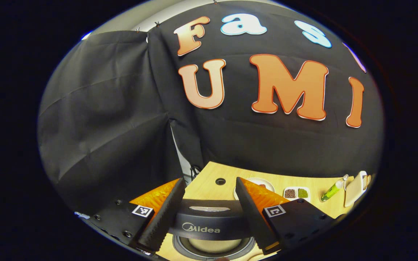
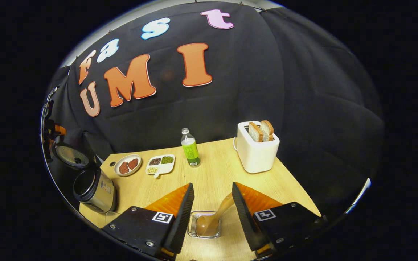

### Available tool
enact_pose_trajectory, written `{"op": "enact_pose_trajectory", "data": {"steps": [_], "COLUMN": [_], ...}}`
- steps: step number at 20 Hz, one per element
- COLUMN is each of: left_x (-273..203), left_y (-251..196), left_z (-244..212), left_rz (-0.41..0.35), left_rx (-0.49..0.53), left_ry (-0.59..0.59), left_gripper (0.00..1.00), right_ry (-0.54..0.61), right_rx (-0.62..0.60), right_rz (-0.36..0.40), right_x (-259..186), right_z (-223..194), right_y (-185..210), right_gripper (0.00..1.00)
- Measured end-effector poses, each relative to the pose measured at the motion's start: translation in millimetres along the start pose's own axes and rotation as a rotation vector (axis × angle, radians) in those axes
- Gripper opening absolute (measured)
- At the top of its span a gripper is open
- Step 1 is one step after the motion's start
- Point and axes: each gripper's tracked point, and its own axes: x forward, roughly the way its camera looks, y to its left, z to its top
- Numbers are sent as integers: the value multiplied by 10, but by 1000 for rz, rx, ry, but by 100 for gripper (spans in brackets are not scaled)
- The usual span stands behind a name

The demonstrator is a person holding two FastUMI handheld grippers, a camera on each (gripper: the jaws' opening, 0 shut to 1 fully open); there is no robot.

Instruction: Close the left gripper, press the button to open the rice cooker; take a wooden spoon from the chopstick holder with the right hand, scoop a spoonful of rice and pour it into the rice cooker, then put the wooden spoon back into the chopstick holder.

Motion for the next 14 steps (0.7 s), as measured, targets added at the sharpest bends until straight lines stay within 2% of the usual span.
{"op": "enact_pose_trajectory", "data": {"steps": [2, 4, 7, 11, 13, 14], "left_x": [-69, -163, -225, -227, -253, -124], "left_y": [-118, -322, -369, -317, -322, -333], "left_z": [-366, -851, -1238, -1817, -2003, -1957], "left_rz": [-38, -115, -133, -132, -122, -126], "left_rx": [-10, -25, 22, -21, 3, 17], "left_ry": [93, 234, 299, 559, 665, 632], "left_gripper": [96, 96, 96, 97, 96, 93], "right_ry": [2, 6, 19, 20, 17, 20], "right_rx": [-12, -12, -38, -82, -96, -106], "right_rz": [19, 38, 64, 95, 106, 110], "right_x": [10, 45, 87, 146, 169, 179], "right_z": [17, 12, -29, -31, -33, -58], "right_y": [85, 193, 323, 492, 566, 592], "right_gripper": [67, 67, 67, 67, 67, 67]}}
